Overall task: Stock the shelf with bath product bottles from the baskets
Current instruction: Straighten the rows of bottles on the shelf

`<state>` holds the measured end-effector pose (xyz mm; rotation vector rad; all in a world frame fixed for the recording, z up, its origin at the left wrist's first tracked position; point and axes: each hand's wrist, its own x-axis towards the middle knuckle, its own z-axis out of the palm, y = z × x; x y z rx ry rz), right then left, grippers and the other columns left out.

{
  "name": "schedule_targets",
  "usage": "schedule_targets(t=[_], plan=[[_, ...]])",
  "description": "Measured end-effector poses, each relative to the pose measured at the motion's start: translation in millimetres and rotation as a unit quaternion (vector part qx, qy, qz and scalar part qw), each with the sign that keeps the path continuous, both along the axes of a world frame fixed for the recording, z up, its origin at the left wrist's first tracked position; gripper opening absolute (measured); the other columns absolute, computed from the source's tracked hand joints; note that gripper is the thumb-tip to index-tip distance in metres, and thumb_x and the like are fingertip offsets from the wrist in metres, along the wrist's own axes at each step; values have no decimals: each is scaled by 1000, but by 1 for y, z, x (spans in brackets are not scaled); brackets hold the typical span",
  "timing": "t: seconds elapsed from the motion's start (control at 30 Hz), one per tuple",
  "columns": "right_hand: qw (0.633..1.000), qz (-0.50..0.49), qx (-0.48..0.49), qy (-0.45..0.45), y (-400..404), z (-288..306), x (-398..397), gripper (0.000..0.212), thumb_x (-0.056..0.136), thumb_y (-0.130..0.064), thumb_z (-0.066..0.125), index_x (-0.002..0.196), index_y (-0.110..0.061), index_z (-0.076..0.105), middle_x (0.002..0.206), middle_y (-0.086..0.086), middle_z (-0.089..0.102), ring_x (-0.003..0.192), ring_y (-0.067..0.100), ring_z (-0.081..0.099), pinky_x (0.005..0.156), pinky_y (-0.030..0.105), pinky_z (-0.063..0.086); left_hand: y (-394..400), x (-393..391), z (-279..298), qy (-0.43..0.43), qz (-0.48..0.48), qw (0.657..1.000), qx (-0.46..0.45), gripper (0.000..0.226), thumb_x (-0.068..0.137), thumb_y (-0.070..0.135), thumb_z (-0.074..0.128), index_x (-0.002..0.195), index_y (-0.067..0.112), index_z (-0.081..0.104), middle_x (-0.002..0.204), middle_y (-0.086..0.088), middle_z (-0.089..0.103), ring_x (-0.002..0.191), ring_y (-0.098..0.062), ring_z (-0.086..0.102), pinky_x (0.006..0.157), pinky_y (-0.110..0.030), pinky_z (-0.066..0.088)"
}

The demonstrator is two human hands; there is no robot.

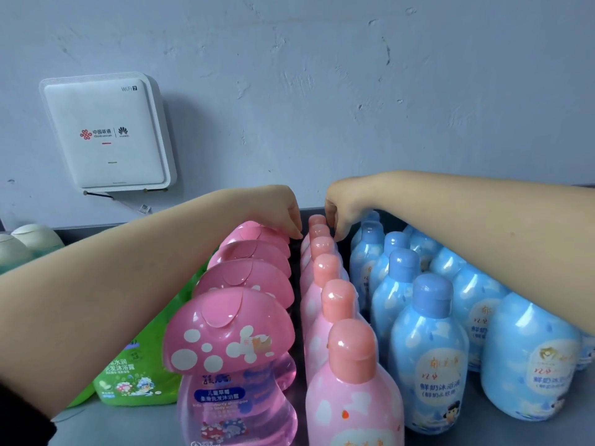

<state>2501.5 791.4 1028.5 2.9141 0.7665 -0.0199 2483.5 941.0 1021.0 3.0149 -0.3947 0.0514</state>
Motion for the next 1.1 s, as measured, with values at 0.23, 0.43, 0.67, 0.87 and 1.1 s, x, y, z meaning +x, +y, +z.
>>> schedule_targets(t=[0.23, 0.43, 0.67, 0.87, 1.1], plan=[[999, -21, -21, 10, 6, -6, 8, 33, 81, -27, 71, 108, -10, 64, 93, 1, 58, 85, 19, 52, 59, 25, 42, -8, 4, -4, 22, 6, 999, 47, 18, 81, 23, 67, 93, 13, 74, 75, 1, 62, 70, -17, 50, 70, -27, 45], [1000, -1, 8, 22, 3, -11, 15, 32, 78, -33, 73, 99, -10, 64, 77, -2, 55, 79, 19, 51, 57, 22, 40, -9, 6, -9, 6, 17, 998, 60, 32, 81, 22, 64, 52, 18, 53, 53, 1, 42, 51, -15, 36, 50, -24, 32], [1000, 15, 6, 9, 3, -14, 14, 22, 79, -31, 72, 85, -16, 57, 69, -6, 50, 73, 18, 50, 54, 22, 38, -12, 5, -8, 6, 22, 998, 65, 32, 81, 21, 64, 52, 17, 53, 53, 0, 42, 49, -14, 35, 48, -23, 31], [1000, 14, 4, -1, 3, -15, 12, 20, 80, -29, 70, 85, -15, 57, 67, -5, 49, 67, 17, 47, 51, 22, 36, -15, 4, -7, -4, 21, 998, 52, 34, 82, 20, 65, 51, 18, 51, 54, 1, 45, 49, -13, 36, 47, -23, 31], [1000, 6, 13, 7, 2, -14, 12, 29, 81, -32, 70, 97, -10, 63, 69, -4, 49, 69, 17, 48, 51, 21, 36, -16, 4, -6, -4, 19, 998, 52, 32, 82, 19, 65, 53, 18, 51, 55, 2, 46, 51, -14, 37, 48, -23, 31]])
